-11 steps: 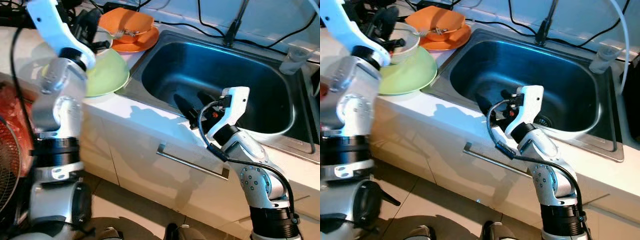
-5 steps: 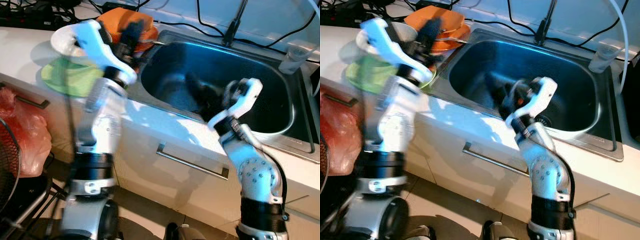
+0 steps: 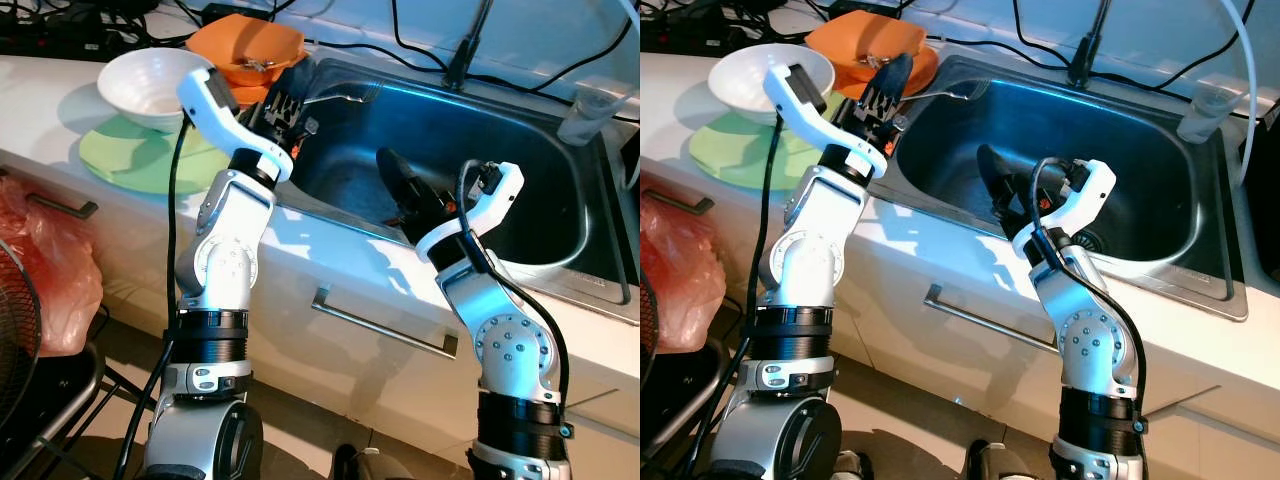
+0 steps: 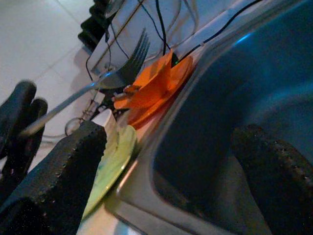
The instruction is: Kitchen organization
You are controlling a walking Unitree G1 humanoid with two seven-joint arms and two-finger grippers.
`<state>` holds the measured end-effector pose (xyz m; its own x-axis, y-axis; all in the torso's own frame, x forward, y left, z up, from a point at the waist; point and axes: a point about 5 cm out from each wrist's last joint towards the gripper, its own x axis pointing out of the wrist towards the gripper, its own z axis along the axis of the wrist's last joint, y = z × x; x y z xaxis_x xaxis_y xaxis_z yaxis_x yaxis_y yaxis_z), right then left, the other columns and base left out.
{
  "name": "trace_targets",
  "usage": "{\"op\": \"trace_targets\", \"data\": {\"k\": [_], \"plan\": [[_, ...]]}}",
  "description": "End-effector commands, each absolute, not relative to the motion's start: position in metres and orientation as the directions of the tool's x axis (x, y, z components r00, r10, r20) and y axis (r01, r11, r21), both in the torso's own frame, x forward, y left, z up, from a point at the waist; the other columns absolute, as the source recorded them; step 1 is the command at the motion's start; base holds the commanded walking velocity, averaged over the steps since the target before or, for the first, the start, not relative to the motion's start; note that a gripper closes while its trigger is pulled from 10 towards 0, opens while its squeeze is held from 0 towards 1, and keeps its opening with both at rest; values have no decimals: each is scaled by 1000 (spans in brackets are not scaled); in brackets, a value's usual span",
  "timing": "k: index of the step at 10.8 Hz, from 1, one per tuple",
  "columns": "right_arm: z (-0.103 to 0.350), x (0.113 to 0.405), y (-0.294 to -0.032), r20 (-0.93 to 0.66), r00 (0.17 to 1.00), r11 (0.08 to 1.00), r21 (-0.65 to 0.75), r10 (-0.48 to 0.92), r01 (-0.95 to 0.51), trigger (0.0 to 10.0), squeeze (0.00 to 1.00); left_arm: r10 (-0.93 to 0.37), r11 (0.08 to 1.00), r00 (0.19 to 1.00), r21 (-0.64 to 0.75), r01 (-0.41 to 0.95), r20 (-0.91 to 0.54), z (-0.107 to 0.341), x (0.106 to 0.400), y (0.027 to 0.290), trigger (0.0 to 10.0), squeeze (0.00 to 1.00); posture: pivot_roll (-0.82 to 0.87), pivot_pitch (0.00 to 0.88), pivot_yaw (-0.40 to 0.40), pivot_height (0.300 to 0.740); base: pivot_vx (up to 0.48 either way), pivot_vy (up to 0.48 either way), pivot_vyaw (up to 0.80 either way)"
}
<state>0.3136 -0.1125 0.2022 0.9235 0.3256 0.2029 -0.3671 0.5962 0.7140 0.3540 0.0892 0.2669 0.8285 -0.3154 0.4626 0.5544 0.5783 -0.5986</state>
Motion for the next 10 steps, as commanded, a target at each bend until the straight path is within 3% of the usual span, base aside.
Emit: {"op": "trace_targets", "data": {"k": [1, 2, 10], "plan": [[203, 317, -115, 206, 931, 575, 740, 301, -350, 10000, 161, -352, 519, 809, -621, 588, 471, 271, 352, 72, 0, 0, -123, 141, -34, 740, 0, 0, 0], [206, 323, -112, 220, 928, 541, 762, 300, -355, 10000, 0, -368, 492, 809, -642, 588, 459, 267, 352, 66, 0, 0, -120, 142, -34, 740, 0, 0, 0], [224, 344, -73, 313, 853, 372, 798, 418, -475, 10000, 0, -365, 423, 839, -730, 536, 404, 255, 354, 64, 0, 0, -115, 151, -38, 740, 0, 0, 0]]}}
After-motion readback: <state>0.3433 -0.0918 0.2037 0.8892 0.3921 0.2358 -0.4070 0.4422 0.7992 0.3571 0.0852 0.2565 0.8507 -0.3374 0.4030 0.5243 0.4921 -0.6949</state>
